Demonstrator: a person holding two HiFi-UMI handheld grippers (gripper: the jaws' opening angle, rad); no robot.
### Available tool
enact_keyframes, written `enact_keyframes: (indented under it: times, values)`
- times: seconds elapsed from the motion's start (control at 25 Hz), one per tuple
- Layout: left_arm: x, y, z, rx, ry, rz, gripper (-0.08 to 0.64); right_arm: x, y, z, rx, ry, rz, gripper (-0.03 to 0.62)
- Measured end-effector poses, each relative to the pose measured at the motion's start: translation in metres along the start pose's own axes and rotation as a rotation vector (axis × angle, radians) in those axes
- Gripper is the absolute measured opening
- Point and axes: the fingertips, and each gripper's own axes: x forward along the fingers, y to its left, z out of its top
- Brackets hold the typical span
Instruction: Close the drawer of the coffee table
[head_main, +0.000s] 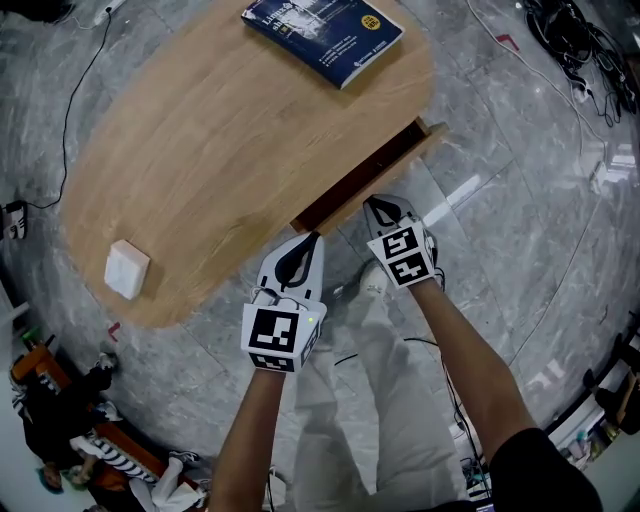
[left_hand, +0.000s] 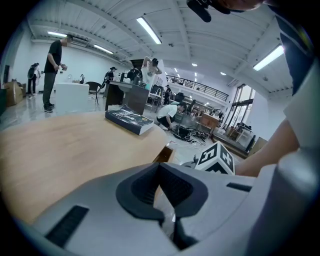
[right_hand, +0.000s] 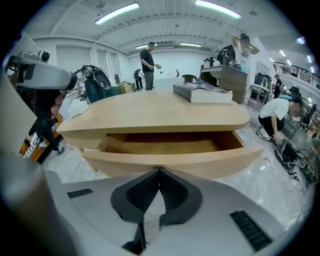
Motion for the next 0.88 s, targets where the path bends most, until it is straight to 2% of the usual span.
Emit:
enact_keyframes:
  times: [0.56,0.88]
  values:
    - [0.0,0.001,-0.006,0.008,0.01,0.004,-0.002,0.016,-0.002,0.023,-0.007,-0.011,0.005,0.012]
    - [-0.002,0.009,-0.005,-0.014,0.002,0.022,-0.002,0.021,-0.002,0.029,-0.002,-0.011,0.007,0.012]
